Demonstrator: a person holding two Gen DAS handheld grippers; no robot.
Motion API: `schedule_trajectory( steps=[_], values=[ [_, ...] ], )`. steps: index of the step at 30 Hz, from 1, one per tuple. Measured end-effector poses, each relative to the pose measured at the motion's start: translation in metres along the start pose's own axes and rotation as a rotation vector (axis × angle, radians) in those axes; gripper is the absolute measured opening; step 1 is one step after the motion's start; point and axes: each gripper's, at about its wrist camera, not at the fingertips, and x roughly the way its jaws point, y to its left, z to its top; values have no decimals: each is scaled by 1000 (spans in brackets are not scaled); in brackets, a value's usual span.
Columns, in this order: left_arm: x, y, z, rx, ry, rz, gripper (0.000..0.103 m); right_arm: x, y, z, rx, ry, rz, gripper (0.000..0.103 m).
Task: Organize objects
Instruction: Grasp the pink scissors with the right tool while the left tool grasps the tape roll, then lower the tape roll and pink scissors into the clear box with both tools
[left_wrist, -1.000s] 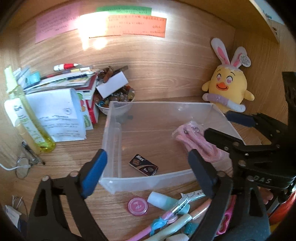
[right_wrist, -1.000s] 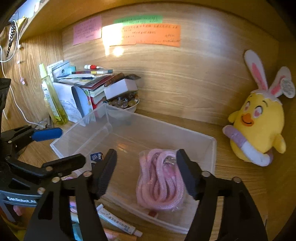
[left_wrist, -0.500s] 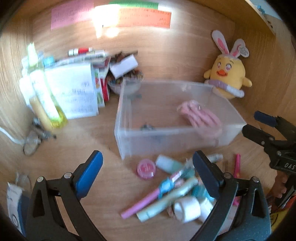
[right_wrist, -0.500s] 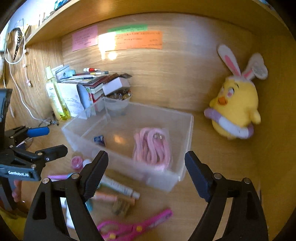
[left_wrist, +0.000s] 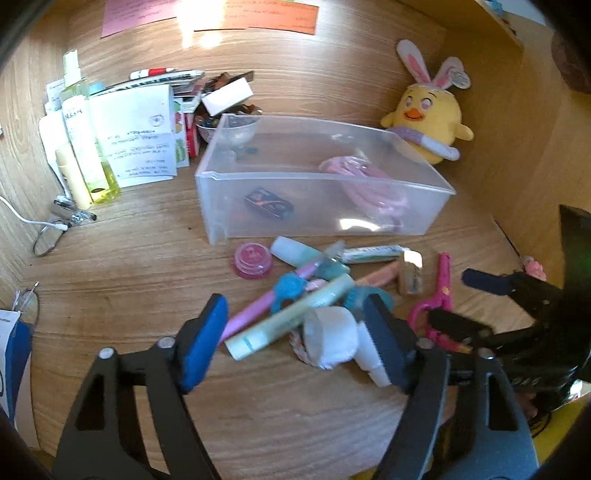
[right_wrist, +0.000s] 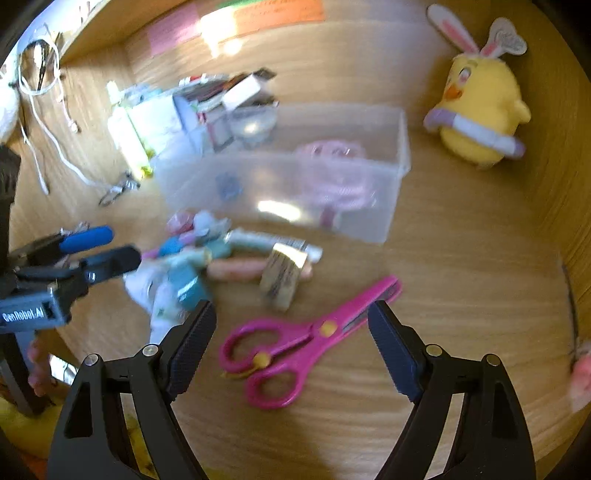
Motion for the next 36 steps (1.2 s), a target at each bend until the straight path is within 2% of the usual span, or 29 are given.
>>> schedule_trajectory(
  steps=[2,9,18,22,24,26,29,36],
  values=[
    [0,-4,-3,14,3,-7,68,4,3,-3,-8,15,3,78],
    [8,-15,-12,52,22,8,61,9,0,-9,0,30,-12,61],
    [12,-7,-18,3,23,-20,37,-2,-25,-16,26,28,-12,37],
    [11,-1,-19,-31,18,-32,32,-9,-43,-18,54,32,-47,36],
    [10,1,-20,-39,14,-35,24,-14,-53,-15,88,29,-41,36],
    [8,1,-19,-41,6,-39,24,-19,-60,-10,126,4,-31,36],
    [5,-2,-19,-25,-10,-35,24,-18,-57,1,113,-18,-64,36],
    [-7,-8,-14,15,-51,-13,24,8,-41,13,49,10,-112,36]
  ],
)
